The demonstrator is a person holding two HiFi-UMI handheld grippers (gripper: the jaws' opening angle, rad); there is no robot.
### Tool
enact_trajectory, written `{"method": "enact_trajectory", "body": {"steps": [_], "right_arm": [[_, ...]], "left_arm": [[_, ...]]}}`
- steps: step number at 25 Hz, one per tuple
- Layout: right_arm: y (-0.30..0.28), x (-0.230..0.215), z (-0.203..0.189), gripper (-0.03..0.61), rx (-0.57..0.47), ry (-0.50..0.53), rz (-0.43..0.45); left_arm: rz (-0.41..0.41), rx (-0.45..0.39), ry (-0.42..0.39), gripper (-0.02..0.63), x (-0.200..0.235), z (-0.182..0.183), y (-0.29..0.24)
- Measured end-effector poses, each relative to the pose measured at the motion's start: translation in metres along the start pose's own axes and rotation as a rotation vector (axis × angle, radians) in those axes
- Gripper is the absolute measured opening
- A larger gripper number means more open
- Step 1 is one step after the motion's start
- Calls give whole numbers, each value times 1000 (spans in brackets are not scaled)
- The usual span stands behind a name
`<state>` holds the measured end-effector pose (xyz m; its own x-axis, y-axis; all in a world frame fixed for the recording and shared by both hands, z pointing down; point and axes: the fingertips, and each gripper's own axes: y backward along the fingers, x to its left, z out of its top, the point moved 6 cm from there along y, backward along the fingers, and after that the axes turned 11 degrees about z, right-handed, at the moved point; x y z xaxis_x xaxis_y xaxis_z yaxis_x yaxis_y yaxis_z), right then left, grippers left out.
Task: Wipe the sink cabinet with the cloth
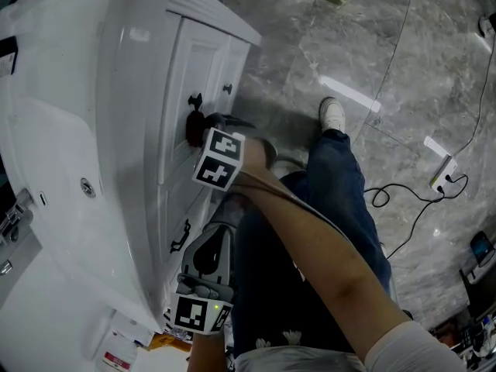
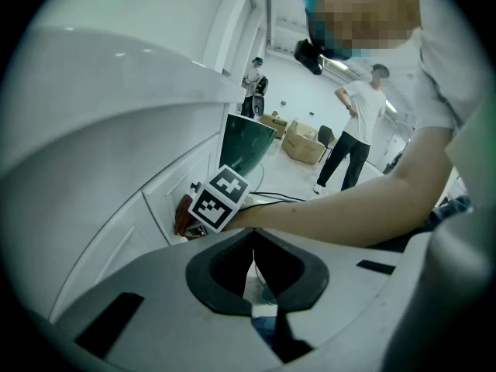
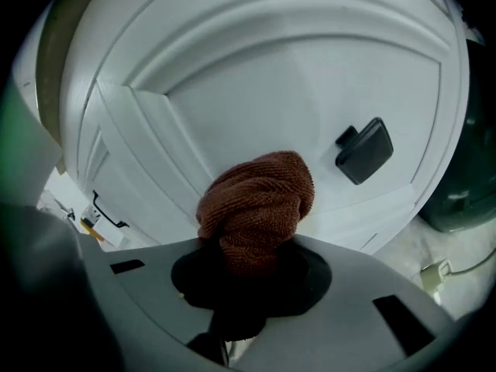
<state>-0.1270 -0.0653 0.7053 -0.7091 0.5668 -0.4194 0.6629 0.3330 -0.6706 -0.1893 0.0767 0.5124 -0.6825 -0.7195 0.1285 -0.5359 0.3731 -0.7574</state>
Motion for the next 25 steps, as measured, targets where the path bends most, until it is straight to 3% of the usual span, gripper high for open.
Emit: {"method": "enact_trajectory", "body": {"steps": [10, 20, 25], "right_arm": [[4, -25, 1, 86, 3, -17, 137], [21, -65, 6, 86, 19, -46, 196], [32, -86, 10, 84, 35, -36, 181]], "left_arm": [[15, 1, -3, 11, -10, 26, -24], [25, -8, 18, 11, -22, 56, -49], [24, -3, 25, 11, -24, 67, -58]]}}
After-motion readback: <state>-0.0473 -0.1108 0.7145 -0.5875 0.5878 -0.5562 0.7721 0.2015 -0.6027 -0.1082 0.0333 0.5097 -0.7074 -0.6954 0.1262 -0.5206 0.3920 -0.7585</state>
